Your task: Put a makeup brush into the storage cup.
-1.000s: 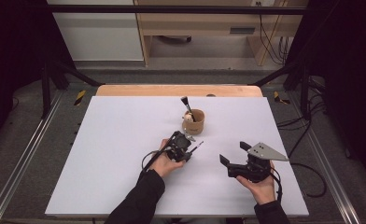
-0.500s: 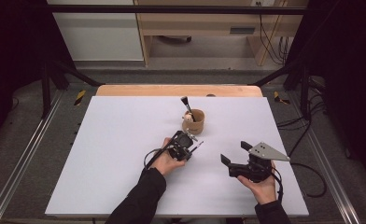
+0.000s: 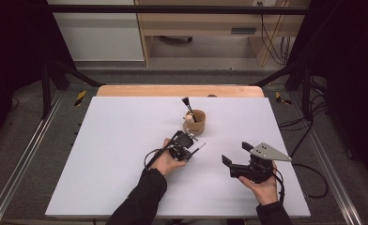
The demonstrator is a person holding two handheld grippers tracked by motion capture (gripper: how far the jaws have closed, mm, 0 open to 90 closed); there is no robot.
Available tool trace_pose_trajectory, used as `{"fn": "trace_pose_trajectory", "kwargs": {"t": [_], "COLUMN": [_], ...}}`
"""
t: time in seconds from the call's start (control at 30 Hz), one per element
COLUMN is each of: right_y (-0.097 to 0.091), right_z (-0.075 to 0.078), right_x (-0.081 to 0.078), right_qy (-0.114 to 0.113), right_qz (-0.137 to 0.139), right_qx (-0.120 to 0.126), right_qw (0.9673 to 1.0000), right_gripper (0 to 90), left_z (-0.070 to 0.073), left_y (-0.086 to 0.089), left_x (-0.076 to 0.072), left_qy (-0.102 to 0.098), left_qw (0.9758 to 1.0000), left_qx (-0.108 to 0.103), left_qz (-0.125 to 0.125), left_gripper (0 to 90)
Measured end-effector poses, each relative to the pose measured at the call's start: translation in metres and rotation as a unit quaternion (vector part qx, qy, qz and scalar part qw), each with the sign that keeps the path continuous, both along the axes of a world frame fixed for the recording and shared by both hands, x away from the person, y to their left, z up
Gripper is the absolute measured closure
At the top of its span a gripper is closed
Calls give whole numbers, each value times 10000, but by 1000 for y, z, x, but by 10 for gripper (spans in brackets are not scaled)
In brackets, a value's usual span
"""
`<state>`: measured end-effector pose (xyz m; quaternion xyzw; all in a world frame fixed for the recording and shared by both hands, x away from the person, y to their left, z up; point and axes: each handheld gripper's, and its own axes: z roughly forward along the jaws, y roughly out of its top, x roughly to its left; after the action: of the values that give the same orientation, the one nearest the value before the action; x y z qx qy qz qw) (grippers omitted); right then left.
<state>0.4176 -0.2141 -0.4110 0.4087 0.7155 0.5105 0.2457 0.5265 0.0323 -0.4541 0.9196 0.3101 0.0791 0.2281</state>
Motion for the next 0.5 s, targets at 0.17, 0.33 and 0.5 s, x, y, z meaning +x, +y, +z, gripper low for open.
{"fn": "trace_pose_trajectory", "kwargs": {"t": [0.17,0.33,0.5], "right_y": [0,0,0], "right_z": [0,0,1], "right_x": [0,0,0], "right_qy": [12,6,9], "right_qz": [18,30,40], "right_qx": [25,53,109], "right_qw": [10000,10000,9999], "right_gripper": [119,126,129], "left_z": [0,7,20], "left_y": [0,4,10], "left_x": [0,-2,-10], "left_qy": [-21,-184,-383], "left_qw": [10000,9997,9986], "left_qx": [16,-140,-376], "left_qz": [-18,-2,7], "left_gripper": [853,853,853]}}
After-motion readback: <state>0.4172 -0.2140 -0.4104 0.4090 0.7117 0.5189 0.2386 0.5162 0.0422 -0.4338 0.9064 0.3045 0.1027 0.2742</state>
